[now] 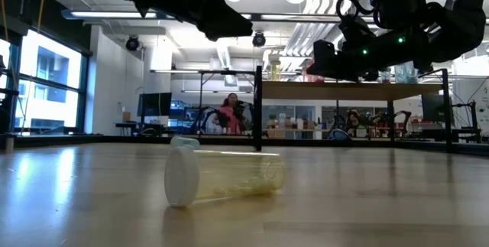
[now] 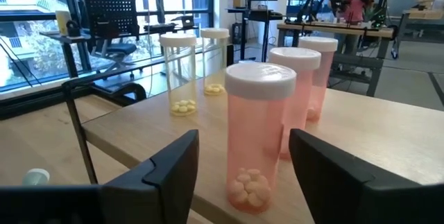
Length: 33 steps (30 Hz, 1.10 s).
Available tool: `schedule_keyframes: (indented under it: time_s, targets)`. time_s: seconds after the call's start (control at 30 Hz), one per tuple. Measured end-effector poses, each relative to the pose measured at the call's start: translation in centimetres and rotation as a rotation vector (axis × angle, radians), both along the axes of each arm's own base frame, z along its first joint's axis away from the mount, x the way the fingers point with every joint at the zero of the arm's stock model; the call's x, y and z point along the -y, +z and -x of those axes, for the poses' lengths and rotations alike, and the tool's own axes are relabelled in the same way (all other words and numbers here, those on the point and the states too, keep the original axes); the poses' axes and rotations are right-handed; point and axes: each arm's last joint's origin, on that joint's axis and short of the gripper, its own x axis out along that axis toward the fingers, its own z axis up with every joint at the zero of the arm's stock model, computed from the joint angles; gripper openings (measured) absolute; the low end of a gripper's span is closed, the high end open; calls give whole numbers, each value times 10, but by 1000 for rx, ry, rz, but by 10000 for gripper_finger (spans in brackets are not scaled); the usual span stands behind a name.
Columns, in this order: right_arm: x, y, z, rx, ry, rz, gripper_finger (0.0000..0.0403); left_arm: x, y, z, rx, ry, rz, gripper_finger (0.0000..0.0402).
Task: Pick and place medicine bottles onto shelf by color
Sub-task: Put the pink pill bottle on the shelf aligned with the other pink pill bottle, then put the green pill bottle on the shelf aligned with the other green pill bottle
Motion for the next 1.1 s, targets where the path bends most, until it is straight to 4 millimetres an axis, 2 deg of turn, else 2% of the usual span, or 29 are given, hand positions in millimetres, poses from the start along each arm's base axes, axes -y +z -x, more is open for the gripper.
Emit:
schedule_keyframes:
  time_s: [0.27, 0.7, 1.1]
  targets:
    - [-1, 0, 0, -27, 5, 22, 217, 0, 0, 0, 1, 1, 3, 172]
    - [-13, 13, -1, 2, -3, 118, 217, 0, 1, 0, 8, 1, 0, 172]
    - [-13, 21, 1, 5, -14, 189, 217, 0, 1, 0, 11, 8, 22, 172]
